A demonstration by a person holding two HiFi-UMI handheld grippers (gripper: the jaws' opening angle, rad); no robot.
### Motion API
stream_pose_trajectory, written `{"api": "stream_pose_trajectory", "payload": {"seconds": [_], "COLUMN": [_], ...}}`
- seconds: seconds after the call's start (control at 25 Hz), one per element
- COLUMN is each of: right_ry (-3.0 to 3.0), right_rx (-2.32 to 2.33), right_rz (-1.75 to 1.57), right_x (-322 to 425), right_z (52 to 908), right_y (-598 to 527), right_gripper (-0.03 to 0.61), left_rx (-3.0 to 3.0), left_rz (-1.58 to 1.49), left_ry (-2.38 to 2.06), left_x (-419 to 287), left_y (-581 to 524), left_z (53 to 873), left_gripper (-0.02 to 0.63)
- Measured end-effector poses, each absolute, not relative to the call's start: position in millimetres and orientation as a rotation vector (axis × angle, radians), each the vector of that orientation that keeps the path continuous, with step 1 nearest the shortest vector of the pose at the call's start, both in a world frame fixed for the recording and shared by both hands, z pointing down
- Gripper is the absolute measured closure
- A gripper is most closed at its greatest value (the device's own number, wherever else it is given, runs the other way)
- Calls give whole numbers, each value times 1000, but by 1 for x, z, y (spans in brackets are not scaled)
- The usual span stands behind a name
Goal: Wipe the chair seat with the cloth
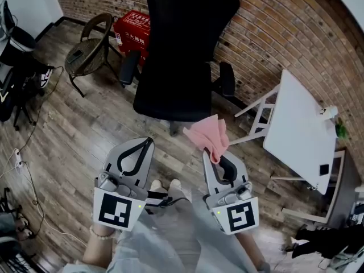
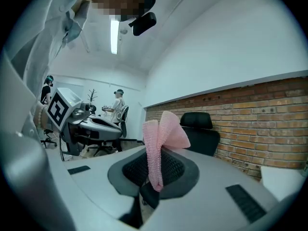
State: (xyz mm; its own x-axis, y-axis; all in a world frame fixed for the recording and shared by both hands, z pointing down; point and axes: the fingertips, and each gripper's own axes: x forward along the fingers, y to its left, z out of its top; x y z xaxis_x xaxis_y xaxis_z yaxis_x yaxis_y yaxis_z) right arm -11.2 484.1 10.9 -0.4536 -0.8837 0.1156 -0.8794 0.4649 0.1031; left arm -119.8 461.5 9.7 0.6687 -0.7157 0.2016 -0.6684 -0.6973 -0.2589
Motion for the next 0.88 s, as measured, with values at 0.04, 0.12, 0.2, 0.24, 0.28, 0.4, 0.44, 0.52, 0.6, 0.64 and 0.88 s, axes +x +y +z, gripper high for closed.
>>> {"api": "stream_pose_trajectory", "payload": {"seconds": [0.04, 0.12, 0.2, 0.24, 0.28, 0.4, 0.44, 0.52, 0.6, 0.64, 0.88], "right_ry": [-2553, -2553, -2555, -2556, -2556, -2561, -2560, -2553, -2547, -2542, -2511], "right_rx": [1552, 1556, 1564, 1567, 1569, 1574, 1575, 1582, 1593, 1597, 1648], "right_rz": [-43, -29, -14, -15, -19, -36, -42, -53, -68, -79, -133], "right_x": [-12, -12, -14, -15, -18, -27, -30, -36, -40, -42, -54], "right_z": [11, 12, 11, 11, 10, 8, 7, 6, 4, 4, -4], "right_y": [484, 484, 483, 482, 482, 479, 478, 477, 476, 476, 472], "right_gripper": [523, 523, 522, 522, 522, 522, 522, 522, 522, 522, 522], "left_rx": [-2720, -2720, -2723, -2723, -2722, -2715, -2713, -2710, -2706, -2705, -2714], "left_rz": [-433, -428, -421, -418, -414, -408, -404, -390, -382, -378, -363], "left_ry": [1134, 1130, 1126, 1125, 1123, 1123, 1124, 1125, 1126, 1125, 1106], "left_x": [-120, -122, -124, -126, -128, -137, -141, -148, -153, -155, -164], "left_y": [461, 461, 461, 460, 460, 459, 458, 458, 458, 459, 453], "left_z": [10, 9, 9, 8, 8, 5, 4, 2, 2, 2, 4], "left_gripper": [595, 595, 595, 595, 595, 595, 595, 595, 595, 595, 595]}}
